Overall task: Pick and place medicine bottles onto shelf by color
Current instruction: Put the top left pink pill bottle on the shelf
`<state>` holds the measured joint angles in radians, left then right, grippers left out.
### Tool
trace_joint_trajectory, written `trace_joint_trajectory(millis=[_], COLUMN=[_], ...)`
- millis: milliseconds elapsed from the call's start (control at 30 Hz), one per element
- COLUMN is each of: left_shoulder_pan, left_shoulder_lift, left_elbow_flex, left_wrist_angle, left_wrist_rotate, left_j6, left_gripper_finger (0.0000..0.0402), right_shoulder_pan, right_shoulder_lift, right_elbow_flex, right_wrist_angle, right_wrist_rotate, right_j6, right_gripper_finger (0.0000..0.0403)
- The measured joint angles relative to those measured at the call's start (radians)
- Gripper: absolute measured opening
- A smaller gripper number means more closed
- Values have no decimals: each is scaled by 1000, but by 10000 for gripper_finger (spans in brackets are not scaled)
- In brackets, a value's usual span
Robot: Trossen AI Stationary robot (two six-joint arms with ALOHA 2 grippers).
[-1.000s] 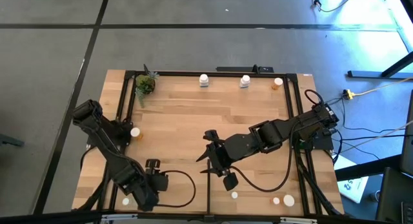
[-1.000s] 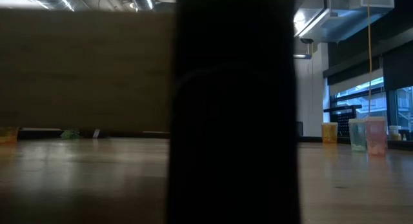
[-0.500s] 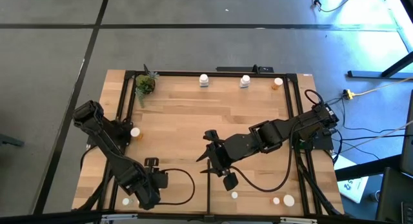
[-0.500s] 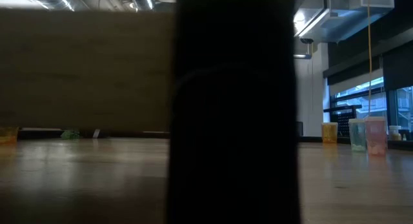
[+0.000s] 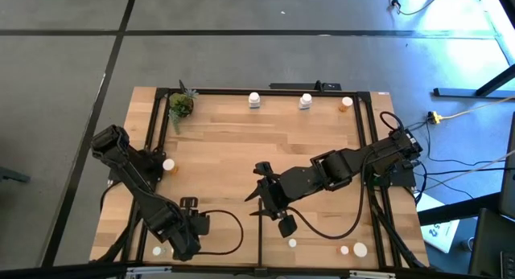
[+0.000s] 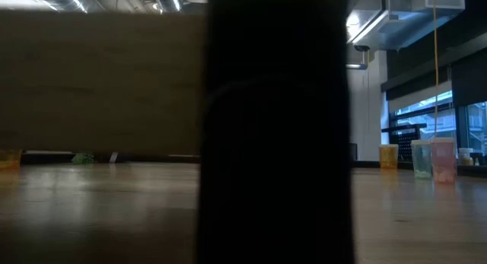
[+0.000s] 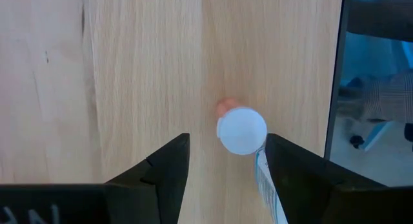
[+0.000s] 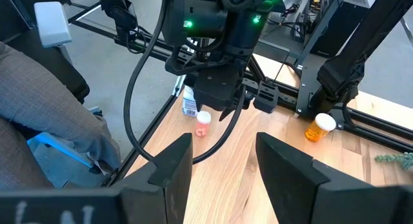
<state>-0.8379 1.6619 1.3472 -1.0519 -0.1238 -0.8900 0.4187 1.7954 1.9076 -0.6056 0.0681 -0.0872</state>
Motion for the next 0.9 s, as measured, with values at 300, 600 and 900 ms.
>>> trace_joint_trajectory(millis=[300, 600, 900], left_shoulder_pan=[-2, -5, -6], left_shoulder_lift=[6, 18, 29], left_elbow_flex=[-1, -2, -1], left_wrist_angle=[12, 14, 18], left_wrist_rotate=[2, 3, -14], left_j6=[2, 7, 29], left_gripper_finger=[196, 196, 196], right_shoulder_pan=[0, 0, 0], right_shoulder_lift=[0, 0, 0], right_elbow_flex=[0, 0, 0], right_wrist_angle=[-1, -7, -8], right_wrist_rotate=[0, 0, 0], right_j6=[0, 0, 0], right_gripper_finger=[173, 173, 173])
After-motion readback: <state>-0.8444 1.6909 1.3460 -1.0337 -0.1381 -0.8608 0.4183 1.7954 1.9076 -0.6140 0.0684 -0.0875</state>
